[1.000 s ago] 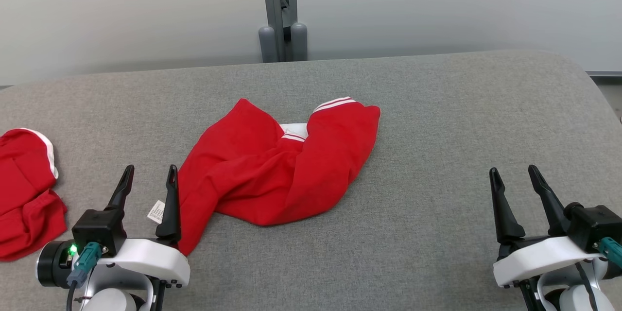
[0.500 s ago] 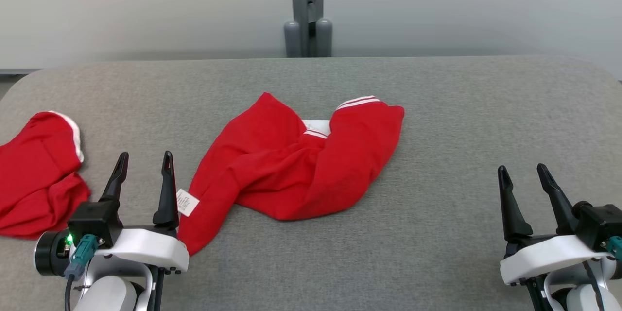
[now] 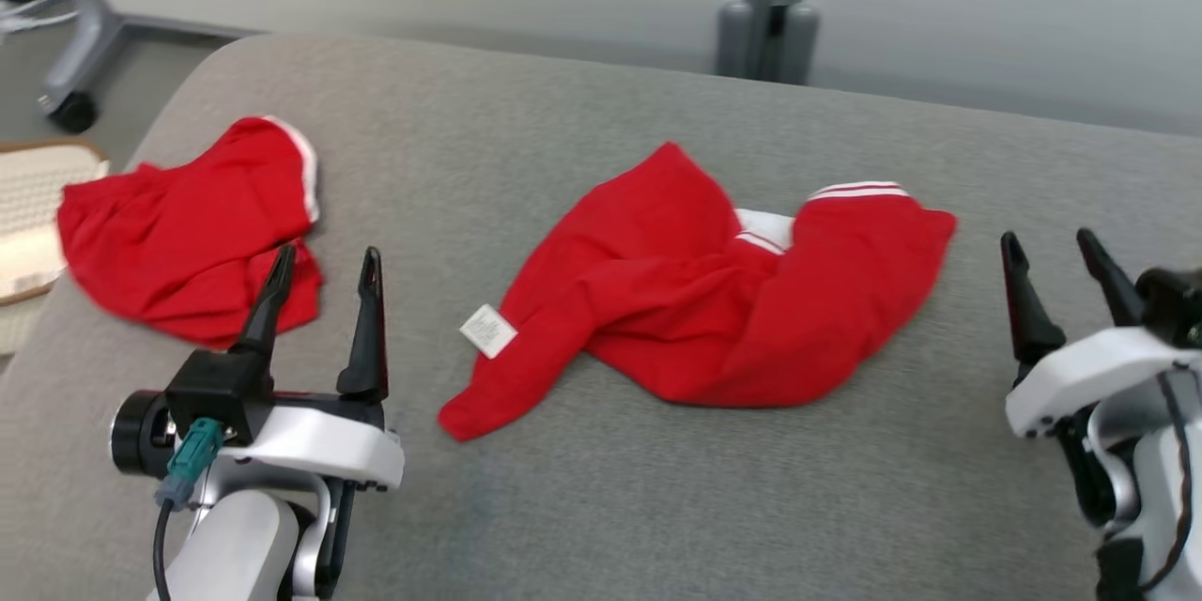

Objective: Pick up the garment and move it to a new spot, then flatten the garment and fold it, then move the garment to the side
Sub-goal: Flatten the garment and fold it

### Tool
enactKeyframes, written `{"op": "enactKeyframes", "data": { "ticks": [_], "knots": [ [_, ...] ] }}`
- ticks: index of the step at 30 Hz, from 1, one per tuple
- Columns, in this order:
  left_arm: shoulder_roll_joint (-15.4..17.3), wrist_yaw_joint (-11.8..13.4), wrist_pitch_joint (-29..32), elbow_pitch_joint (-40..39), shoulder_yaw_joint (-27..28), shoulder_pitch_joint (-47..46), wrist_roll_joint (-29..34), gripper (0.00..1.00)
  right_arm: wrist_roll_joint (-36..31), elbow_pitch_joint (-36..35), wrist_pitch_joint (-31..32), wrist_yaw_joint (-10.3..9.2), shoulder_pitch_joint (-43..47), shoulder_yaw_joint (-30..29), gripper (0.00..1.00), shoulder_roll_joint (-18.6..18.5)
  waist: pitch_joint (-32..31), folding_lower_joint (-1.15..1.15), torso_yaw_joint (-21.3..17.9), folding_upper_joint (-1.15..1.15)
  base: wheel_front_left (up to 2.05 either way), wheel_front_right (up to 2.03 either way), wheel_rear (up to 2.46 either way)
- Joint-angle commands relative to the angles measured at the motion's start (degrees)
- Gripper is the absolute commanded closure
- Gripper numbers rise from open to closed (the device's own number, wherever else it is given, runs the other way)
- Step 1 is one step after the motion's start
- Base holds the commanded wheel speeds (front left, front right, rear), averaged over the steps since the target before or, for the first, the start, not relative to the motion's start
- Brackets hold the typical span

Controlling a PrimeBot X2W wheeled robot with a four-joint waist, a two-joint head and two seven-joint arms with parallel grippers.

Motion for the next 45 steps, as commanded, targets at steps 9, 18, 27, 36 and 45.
{"op": "enactKeyframes", "data": {
  "ticks": [9, 18, 27, 36, 45],
  "knots": [
    [-3.18, -3.88, -0.63, 0.94, 0.03, -4.75, 2.04, 0.0, 3.24, 16.53, 2.81, 0.11, -13.71, 7.01, 0.0, -7.84, 4.4, 0.0, 11.63, 0.0, 0.0, 0.0, 0.0],
    [-5.52, -7.04, -0.65, 1.52, 2.26, -6.01, 4.65, 0.0, 4.69, 31.23, 7.32, 0.07, -19.76, 12.4, 0.0, -11.08, 5.67, 0.0, 14.07, 0.0, 0.0, 0.0, 0.0],
    [-6.46, -8.14, -0.66, 1.97, 5.44, -5.27, 6.49, 0.0, 7.98, 35.81, 4.34, 0.07, -21.37, 14.8, 1.0, -10.16, 5.69, 0.0, 12.92, 0.0, 0.0, 0.0, 0.0],
    [-6.37, -8.6, -0.62, 1.89, 7.96, -3.09, 8.43, 0.0, 11.29, 28.04, -6.75, 0.07, -21.28, 16.76, 1.0, -9.34, 4.51, 0.0, 8.38, 0.0, 0.0, 0.0, 0.0],
    [-5.89, -8.19, -0.62, 2.41, 9.16, -1.41, 9.02, 0.0, 10.14, 7.4, -12.04, 0.07, -9.56, 15.14, 1.0, -10.2, 2.7, 0.0, 2.05, 0.0, 0.0, 0.0, 0.0]
  ]
}}
